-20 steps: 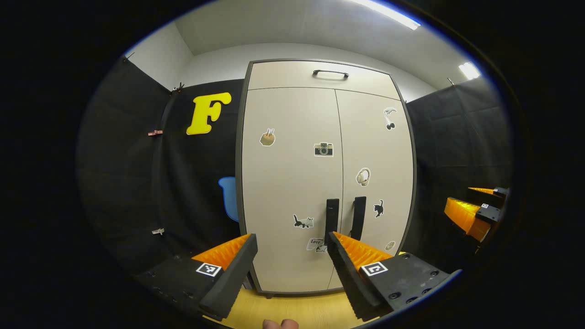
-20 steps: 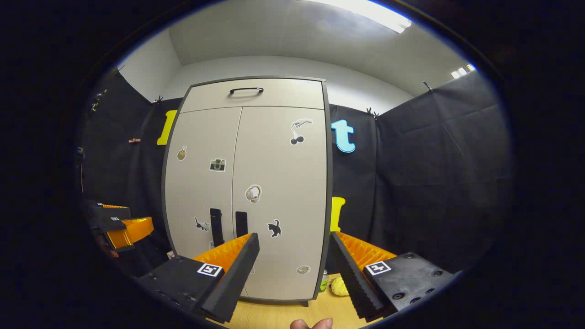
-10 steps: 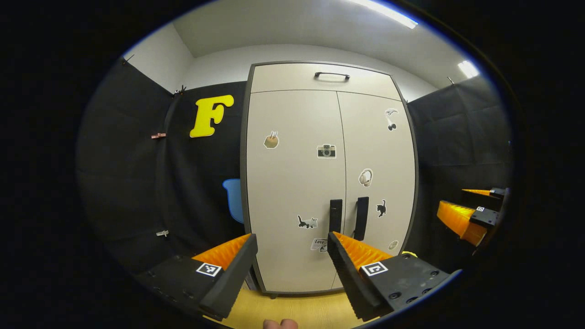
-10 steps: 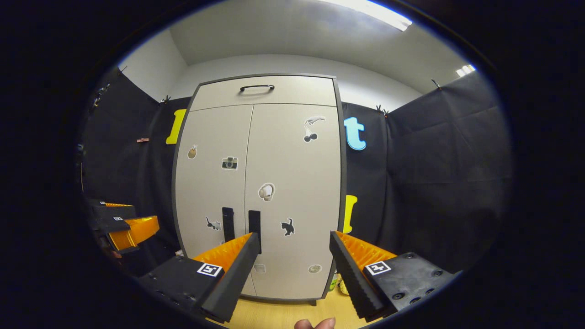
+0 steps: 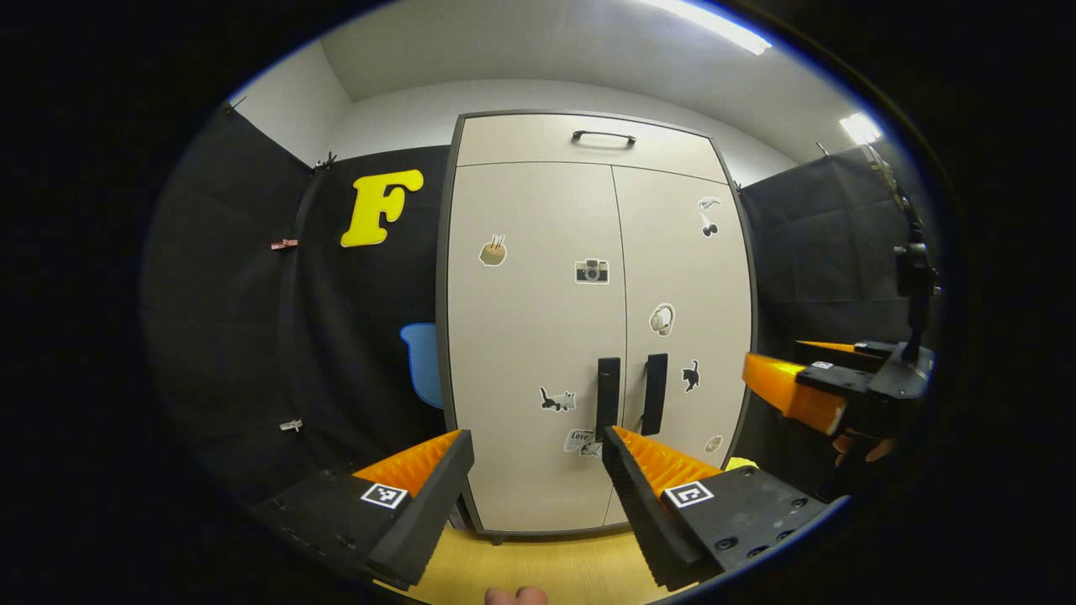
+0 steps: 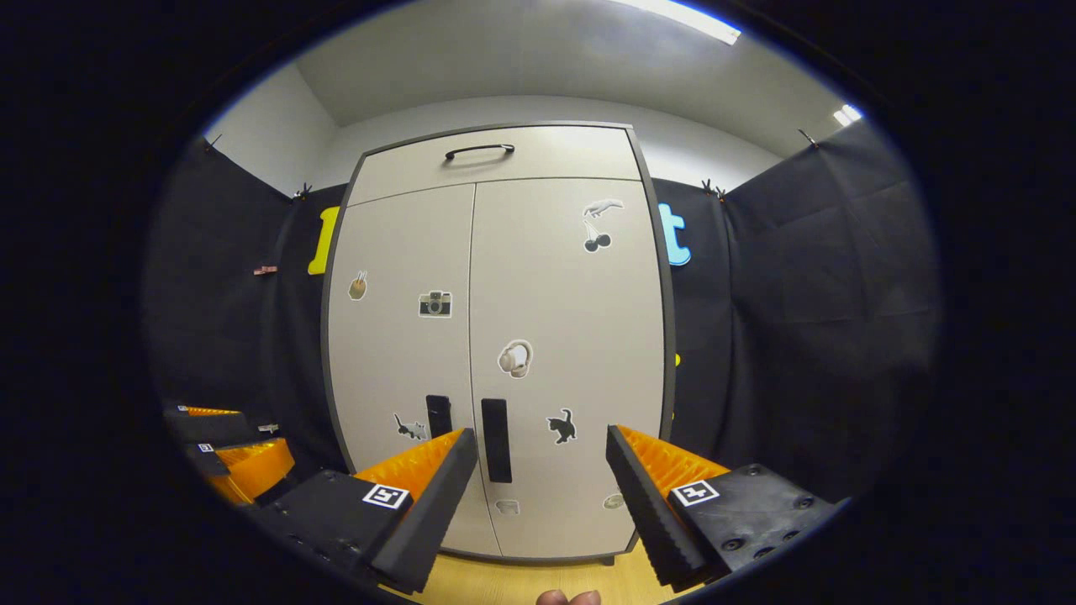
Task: Open the right door of the double-door shoe cabinet with the right hand, and open the left door with the left hand.
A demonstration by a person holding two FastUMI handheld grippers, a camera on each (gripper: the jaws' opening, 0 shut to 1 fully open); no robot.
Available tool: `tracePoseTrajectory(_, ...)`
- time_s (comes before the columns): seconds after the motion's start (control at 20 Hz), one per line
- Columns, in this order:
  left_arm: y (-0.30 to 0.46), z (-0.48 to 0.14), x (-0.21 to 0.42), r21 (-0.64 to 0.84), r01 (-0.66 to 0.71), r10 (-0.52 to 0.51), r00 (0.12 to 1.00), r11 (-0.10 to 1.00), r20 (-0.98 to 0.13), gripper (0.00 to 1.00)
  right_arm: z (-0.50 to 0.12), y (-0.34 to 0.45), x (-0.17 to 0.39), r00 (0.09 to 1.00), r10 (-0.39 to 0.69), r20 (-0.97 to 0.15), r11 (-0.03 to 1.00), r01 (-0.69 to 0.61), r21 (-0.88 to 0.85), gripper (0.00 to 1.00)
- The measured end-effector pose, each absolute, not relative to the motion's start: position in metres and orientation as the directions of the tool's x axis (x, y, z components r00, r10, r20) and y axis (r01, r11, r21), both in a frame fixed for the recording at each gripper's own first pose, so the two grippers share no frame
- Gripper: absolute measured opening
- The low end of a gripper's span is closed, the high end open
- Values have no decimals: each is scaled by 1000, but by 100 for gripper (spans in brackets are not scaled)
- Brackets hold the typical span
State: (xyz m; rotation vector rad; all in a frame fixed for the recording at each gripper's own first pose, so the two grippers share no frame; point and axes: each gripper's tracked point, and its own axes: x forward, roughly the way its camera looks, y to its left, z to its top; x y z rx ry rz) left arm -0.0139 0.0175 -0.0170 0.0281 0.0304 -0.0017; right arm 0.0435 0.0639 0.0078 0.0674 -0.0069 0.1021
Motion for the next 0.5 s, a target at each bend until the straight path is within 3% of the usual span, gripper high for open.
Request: tracePoseTrajectory(0.5,32,-27,-25,4,20,-19,999,1000,-46,95,-35,117,131,993,114,-37,993,-113,36,98)
